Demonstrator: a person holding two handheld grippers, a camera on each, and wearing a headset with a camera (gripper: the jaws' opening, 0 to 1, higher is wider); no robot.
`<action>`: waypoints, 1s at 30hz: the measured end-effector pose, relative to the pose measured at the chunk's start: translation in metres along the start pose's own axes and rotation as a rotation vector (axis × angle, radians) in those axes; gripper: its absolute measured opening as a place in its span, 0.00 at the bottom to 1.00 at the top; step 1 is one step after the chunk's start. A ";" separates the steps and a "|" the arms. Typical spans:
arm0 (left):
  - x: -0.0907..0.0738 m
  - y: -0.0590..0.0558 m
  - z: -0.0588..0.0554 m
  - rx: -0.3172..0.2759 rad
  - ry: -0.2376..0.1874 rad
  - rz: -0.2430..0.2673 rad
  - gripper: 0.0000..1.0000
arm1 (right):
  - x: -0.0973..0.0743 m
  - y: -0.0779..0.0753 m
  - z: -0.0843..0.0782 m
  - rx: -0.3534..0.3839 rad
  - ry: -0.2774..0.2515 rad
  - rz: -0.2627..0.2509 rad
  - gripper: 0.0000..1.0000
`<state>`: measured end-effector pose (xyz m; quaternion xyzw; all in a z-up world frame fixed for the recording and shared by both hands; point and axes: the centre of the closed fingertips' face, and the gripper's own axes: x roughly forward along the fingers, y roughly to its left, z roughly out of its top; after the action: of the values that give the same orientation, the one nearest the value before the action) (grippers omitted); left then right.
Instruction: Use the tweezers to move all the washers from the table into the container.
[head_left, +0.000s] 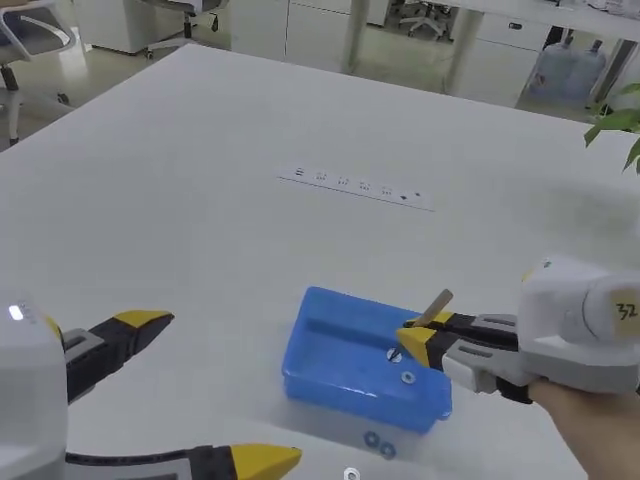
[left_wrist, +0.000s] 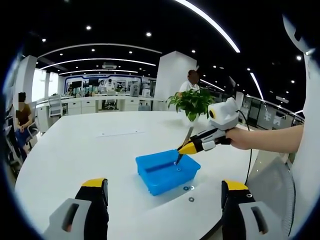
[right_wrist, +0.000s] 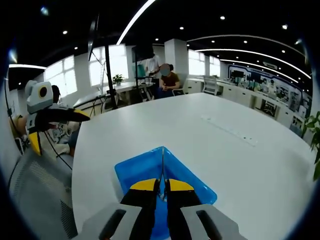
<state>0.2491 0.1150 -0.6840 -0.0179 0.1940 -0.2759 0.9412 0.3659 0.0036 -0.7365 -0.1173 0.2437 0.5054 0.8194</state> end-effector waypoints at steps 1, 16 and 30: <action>0.000 0.000 0.000 0.000 0.000 0.000 0.96 | 0.001 0.000 -0.001 0.002 0.003 0.001 0.03; -0.003 0.001 -0.002 0.000 0.004 0.007 0.96 | 0.012 -0.002 -0.016 0.020 0.044 0.014 0.03; -0.003 -0.001 -0.001 0.000 0.006 0.006 0.95 | 0.021 -0.003 -0.029 0.035 0.077 0.022 0.03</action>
<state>0.2455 0.1157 -0.6837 -0.0167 0.1970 -0.2729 0.9415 0.3685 0.0055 -0.7718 -0.1197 0.2849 0.5052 0.8058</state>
